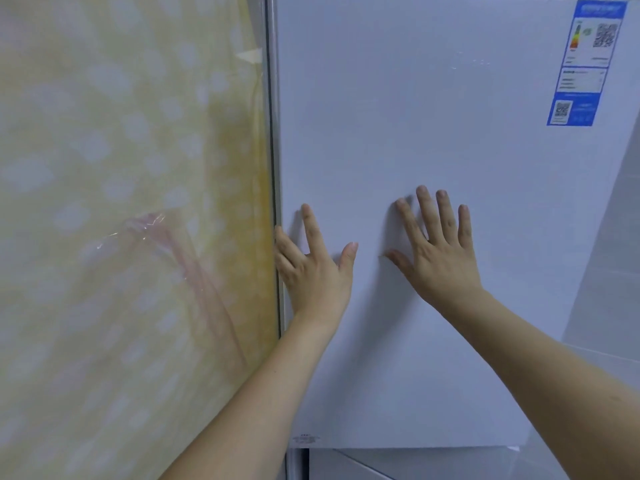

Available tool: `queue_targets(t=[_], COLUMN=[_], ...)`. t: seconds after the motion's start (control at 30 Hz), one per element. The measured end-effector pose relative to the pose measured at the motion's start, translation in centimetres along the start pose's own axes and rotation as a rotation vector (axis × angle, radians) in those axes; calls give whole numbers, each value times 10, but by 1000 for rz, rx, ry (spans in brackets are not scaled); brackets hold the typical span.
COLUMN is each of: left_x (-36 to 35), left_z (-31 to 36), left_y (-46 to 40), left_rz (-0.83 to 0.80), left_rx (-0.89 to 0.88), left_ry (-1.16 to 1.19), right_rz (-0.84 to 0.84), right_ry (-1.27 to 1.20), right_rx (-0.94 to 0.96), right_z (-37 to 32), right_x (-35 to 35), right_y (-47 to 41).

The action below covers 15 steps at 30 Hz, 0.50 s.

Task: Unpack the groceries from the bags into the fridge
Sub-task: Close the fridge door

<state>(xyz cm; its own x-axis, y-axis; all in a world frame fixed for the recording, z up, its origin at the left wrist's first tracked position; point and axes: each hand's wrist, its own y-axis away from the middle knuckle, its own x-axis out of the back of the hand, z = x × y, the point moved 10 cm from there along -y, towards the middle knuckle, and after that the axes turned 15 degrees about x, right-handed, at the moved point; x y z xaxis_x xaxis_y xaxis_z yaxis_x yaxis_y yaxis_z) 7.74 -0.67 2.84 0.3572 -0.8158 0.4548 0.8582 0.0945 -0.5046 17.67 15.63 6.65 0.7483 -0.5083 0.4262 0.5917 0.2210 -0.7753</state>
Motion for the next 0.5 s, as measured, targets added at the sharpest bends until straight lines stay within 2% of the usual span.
queue_targets(t=[0.37,0.5], left_x=[-66,-88], left_z=[-5,-4], left_y=[-66,-89], left_rz=[-86,-101], left_rx=[30,39], left_ry=[134,213], right_rz=[115,106], right_ry=[69,71], right_rx=[63,50], right_z=[20,22], right_x=[-61,-80], right_y=[-24,-32])
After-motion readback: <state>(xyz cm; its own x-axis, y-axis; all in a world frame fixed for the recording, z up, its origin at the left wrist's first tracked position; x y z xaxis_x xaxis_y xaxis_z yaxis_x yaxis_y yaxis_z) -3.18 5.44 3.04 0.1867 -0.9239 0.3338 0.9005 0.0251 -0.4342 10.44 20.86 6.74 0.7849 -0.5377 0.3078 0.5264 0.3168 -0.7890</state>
